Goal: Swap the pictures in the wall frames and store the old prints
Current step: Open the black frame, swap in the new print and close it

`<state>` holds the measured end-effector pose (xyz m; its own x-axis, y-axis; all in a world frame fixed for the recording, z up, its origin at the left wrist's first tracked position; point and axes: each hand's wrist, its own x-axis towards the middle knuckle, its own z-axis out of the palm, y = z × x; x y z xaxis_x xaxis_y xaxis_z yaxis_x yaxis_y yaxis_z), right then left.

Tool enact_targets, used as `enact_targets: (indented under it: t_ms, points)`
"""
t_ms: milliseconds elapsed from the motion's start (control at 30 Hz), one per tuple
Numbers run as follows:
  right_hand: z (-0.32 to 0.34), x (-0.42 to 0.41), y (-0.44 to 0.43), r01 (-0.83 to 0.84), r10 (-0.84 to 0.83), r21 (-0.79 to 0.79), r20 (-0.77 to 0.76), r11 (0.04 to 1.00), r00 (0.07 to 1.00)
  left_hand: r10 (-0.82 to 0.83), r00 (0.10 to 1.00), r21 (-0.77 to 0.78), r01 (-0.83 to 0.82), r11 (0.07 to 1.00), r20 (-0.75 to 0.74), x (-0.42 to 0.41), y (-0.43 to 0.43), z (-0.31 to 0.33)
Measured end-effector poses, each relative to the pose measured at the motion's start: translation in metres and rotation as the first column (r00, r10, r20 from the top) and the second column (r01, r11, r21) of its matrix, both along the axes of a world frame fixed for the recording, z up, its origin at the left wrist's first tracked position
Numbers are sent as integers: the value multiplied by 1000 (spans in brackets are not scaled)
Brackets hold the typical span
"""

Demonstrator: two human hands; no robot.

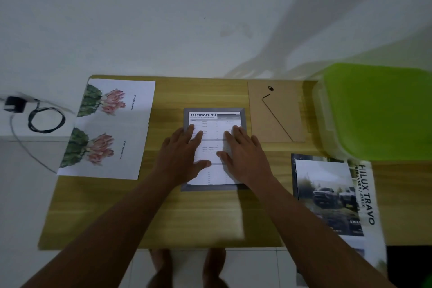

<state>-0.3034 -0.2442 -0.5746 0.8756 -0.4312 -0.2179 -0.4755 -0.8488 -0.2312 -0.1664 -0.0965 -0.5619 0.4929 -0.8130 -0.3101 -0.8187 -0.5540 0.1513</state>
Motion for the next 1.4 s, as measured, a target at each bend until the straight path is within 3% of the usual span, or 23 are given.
enact_targets:
  t_ms: [100,200,300,400,500,567,800,1100,1267,1400]
  points:
    - [-1,-3,-5,-16,16,30,-5,999,1000,5,1000,7,-4,1000,-10,0,-1,0]
    - [3,-3,-7,-25,23,67,24,997,999,7,999,-87,-11,996,-48,2,6,2]
    - [9,1,-22,66,-76,92,116,994,990,42,990,-148,-62,987,-131,11,15,3]
    - [13,1,-55,233,-238,53,166,971,957,48,984,3,-48,999,-173,25,24,2]
    - [19,-4,-87,451,-454,65,41,890,890,5,980,113,17,993,-198,26,28,6]
    - [19,-6,-99,507,-507,49,-18,860,862,0,977,148,32,989,-212,21,28,11]
    - [22,-1,-127,512,-513,-31,-28,858,858,5,960,185,48,982,-280,27,25,3]
    - [50,-13,-134,534,-542,121,47,837,839,11,968,174,34,984,-251,28,26,0]
    - [87,-10,-94,485,-501,144,114,863,858,-1,972,181,45,982,-236,27,24,7]
    - [94,-2,-27,462,-499,274,81,843,863,-5,984,196,41,980,-178,25,30,4]
